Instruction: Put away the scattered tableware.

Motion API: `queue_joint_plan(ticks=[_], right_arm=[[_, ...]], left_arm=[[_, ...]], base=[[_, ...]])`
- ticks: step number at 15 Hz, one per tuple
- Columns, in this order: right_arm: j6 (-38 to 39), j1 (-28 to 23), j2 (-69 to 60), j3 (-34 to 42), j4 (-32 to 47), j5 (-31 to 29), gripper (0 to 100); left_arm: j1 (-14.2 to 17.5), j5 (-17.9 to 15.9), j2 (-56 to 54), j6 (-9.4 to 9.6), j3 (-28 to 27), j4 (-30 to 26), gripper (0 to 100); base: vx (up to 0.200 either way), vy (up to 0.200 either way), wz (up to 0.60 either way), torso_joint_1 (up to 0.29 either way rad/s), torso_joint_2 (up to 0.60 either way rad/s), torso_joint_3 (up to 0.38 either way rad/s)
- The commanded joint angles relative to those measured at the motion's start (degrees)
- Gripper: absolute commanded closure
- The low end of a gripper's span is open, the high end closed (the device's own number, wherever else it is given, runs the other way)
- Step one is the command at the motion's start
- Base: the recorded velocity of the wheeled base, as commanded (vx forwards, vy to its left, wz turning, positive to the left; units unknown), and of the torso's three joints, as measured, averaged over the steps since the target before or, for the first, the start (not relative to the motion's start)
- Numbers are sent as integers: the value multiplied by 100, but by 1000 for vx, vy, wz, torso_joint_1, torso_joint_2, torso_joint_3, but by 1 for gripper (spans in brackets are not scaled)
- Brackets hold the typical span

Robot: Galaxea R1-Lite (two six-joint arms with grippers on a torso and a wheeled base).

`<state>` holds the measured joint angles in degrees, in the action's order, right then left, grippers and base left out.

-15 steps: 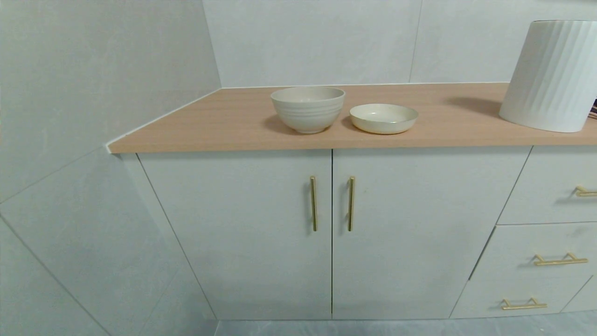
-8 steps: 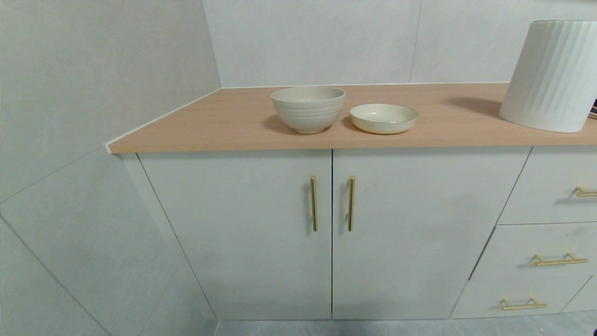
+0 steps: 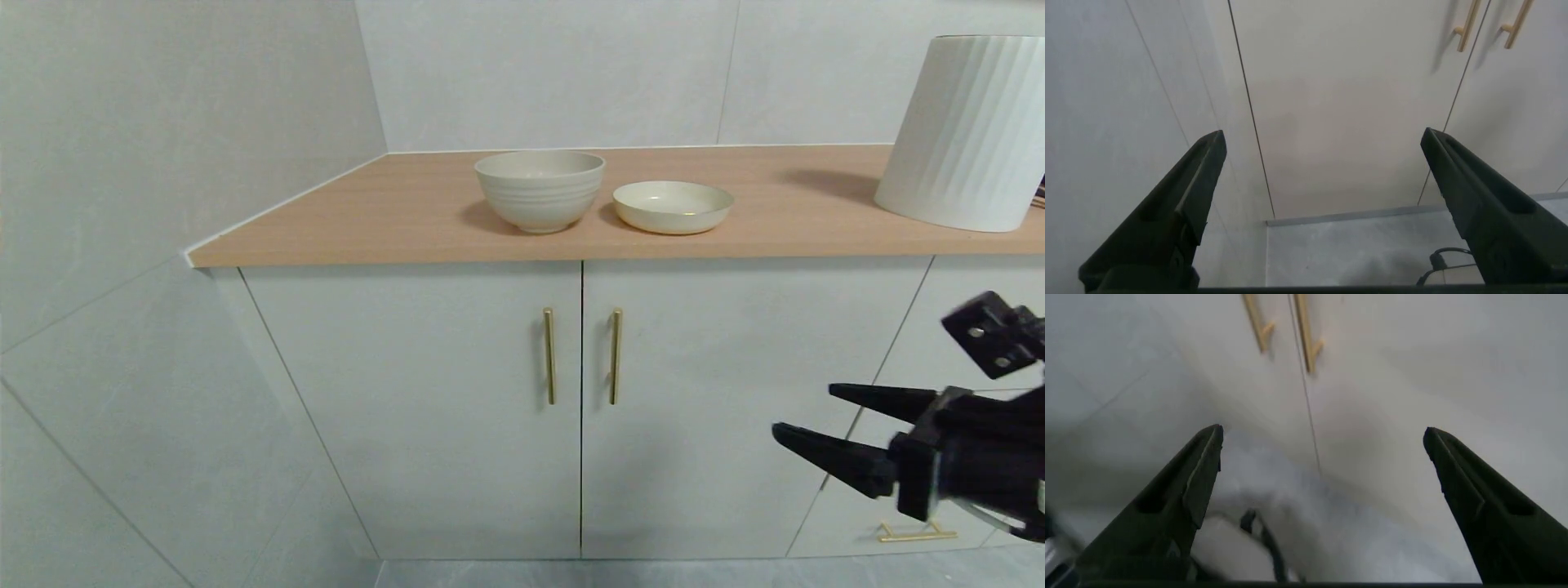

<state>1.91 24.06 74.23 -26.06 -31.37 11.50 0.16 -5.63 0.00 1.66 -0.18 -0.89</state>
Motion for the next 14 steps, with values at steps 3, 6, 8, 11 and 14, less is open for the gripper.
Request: queue_joint_plan(ticks=[3, 6, 8, 11, 14], right_arm=[[28, 450, 2298, -1147, -994, -227, 0], [46, 696, 2772, -1463, -977, -218, 0], [292, 889, 3115, -1692, -1029, -192, 0], [1206, 995, 3317, -1788, -1267, 28, 0], [1487, 872, 3344, -1911, -1372, 222, 0]], left_arm=[[2, 1, 0, -8, 1, 1, 0], [2, 1, 0, 1, 1, 1, 0], [2, 1, 0, 1, 1, 10, 0], [2, 1, 0, 1, 1, 10, 0], [2, 1, 0, 1, 1, 10, 0]], base=[[0, 0, 0, 0, 0, 0], [0, 0, 0, 0, 0, 0], [0, 0, 0, 0, 0, 0], [0, 0, 0, 0, 0, 0], [0, 0, 0, 0, 0, 0]])
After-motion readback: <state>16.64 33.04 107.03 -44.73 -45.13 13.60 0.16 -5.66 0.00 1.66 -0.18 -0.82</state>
